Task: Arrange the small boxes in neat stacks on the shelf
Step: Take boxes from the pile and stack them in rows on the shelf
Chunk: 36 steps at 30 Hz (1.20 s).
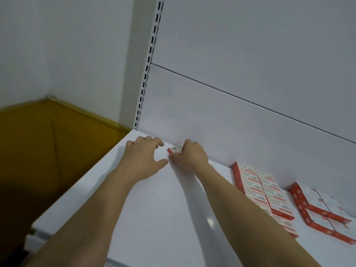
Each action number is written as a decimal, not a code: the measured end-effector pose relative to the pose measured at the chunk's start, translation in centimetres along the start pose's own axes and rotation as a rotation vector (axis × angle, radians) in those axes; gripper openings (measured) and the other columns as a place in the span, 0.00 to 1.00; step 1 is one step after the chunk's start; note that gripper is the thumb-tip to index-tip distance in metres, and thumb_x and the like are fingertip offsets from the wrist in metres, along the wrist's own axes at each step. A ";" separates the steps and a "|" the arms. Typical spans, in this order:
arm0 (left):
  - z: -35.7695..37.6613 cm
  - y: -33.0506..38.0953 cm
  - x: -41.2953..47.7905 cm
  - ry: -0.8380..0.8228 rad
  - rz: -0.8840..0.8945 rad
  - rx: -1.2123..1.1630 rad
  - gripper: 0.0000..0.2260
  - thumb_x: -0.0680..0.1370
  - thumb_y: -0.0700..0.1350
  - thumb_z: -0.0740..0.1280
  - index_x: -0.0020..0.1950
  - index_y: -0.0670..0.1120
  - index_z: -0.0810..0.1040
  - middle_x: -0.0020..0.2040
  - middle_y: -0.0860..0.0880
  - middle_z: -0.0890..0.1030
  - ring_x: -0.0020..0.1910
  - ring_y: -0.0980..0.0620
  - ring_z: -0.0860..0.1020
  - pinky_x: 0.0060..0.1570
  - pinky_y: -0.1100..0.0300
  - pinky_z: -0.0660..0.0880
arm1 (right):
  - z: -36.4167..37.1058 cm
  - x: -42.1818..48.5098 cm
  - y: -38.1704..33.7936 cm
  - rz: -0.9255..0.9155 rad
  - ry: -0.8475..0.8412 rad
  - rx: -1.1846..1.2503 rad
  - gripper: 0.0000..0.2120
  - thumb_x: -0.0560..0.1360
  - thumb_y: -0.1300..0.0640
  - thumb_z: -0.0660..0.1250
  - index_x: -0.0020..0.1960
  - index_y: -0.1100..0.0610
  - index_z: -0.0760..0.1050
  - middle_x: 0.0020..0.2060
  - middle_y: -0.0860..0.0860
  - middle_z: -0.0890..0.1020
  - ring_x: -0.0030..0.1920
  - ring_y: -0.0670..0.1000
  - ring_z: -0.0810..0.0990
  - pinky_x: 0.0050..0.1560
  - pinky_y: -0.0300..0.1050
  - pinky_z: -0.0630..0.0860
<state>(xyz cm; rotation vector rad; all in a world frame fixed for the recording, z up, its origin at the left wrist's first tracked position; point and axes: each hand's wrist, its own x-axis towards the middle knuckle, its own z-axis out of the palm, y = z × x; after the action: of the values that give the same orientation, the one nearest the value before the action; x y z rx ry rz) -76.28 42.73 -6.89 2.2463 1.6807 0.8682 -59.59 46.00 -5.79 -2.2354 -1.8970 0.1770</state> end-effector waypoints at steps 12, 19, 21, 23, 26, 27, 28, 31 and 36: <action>0.3 4.0 -0.4 0.024 0.179 -0.010 0.24 0.75 0.56 0.67 0.69 0.57 0.66 0.66 0.56 0.71 0.66 0.53 0.66 0.65 0.55 0.59 | -4.0 -3.7 4.9 -0.142 0.095 0.416 0.18 0.65 0.49 0.77 0.48 0.52 0.73 0.52 0.48 0.74 0.50 0.46 0.75 0.41 0.34 0.69; 1.3 10.2 -1.5 0.123 0.393 -0.046 0.26 0.72 0.50 0.72 0.69 0.52 0.70 0.64 0.53 0.73 0.64 0.50 0.69 0.63 0.53 0.63 | -8.7 -8.6 11.3 -0.178 0.250 0.508 0.19 0.64 0.51 0.79 0.48 0.51 0.72 0.52 0.46 0.75 0.52 0.43 0.76 0.53 0.40 0.76; 2.5 12.9 -2.0 0.120 0.450 -0.061 0.26 0.72 0.49 0.73 0.68 0.52 0.70 0.64 0.53 0.73 0.63 0.50 0.70 0.62 0.53 0.65 | -9.9 -10.0 13.6 -0.170 0.287 0.524 0.20 0.65 0.51 0.78 0.50 0.50 0.72 0.53 0.45 0.75 0.52 0.42 0.76 0.51 0.35 0.75; 3.9 15.6 -2.5 0.126 0.486 -0.091 0.26 0.72 0.48 0.73 0.68 0.52 0.70 0.64 0.53 0.73 0.63 0.51 0.69 0.62 0.55 0.65 | -10.7 -11.3 15.9 -0.157 0.326 0.532 0.20 0.65 0.49 0.78 0.51 0.49 0.72 0.52 0.44 0.76 0.51 0.41 0.76 0.49 0.33 0.75; 5.8 19.5 -2.8 0.129 0.508 -0.155 0.24 0.73 0.48 0.72 0.68 0.52 0.70 0.63 0.53 0.73 0.62 0.52 0.69 0.61 0.56 0.65 | -11.6 -12.9 19.3 -0.109 0.372 0.557 0.20 0.65 0.48 0.78 0.52 0.47 0.72 0.52 0.42 0.76 0.51 0.40 0.76 0.48 0.33 0.76; 6.4 20.6 -2.9 0.130 0.522 -0.161 0.24 0.73 0.49 0.72 0.67 0.52 0.70 0.63 0.54 0.73 0.62 0.52 0.70 0.61 0.57 0.65 | -11.9 -13.4 20.4 -0.096 0.382 0.563 0.21 0.65 0.48 0.78 0.52 0.46 0.72 0.52 0.42 0.77 0.52 0.40 0.77 0.48 0.33 0.76; 7.1 21.8 -3.0 0.133 0.541 -0.163 0.23 0.73 0.49 0.72 0.66 0.53 0.71 0.62 0.54 0.74 0.60 0.52 0.70 0.59 0.57 0.66 | -12.2 -13.8 21.6 -0.084 0.389 0.578 0.21 0.65 0.47 0.78 0.52 0.46 0.72 0.53 0.42 0.77 0.52 0.40 0.77 0.49 0.34 0.77; 9.1 24.9 -3.3 0.142 0.575 -0.187 0.18 0.71 0.48 0.70 0.60 0.53 0.74 0.57 0.55 0.75 0.56 0.53 0.72 0.54 0.56 0.68 | -13.0 -15.0 24.6 -0.064 0.389 0.667 0.21 0.65 0.48 0.78 0.53 0.48 0.74 0.52 0.43 0.78 0.51 0.41 0.78 0.49 0.34 0.77; 11.5 29.1 -3.7 0.216 0.578 -0.288 0.08 0.75 0.47 0.65 0.53 0.50 0.78 0.50 0.56 0.80 0.49 0.56 0.75 0.49 0.60 0.70 | -13.8 -15.8 28.3 -0.046 0.388 0.798 0.18 0.65 0.45 0.77 0.51 0.47 0.76 0.46 0.43 0.82 0.48 0.43 0.80 0.43 0.38 0.77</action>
<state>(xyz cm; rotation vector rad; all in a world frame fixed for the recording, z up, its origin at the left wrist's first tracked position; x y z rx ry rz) -47.03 31.71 -3.10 2.5213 0.8791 1.4142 -31.99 25.00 0.39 -1.5461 -1.3377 0.3806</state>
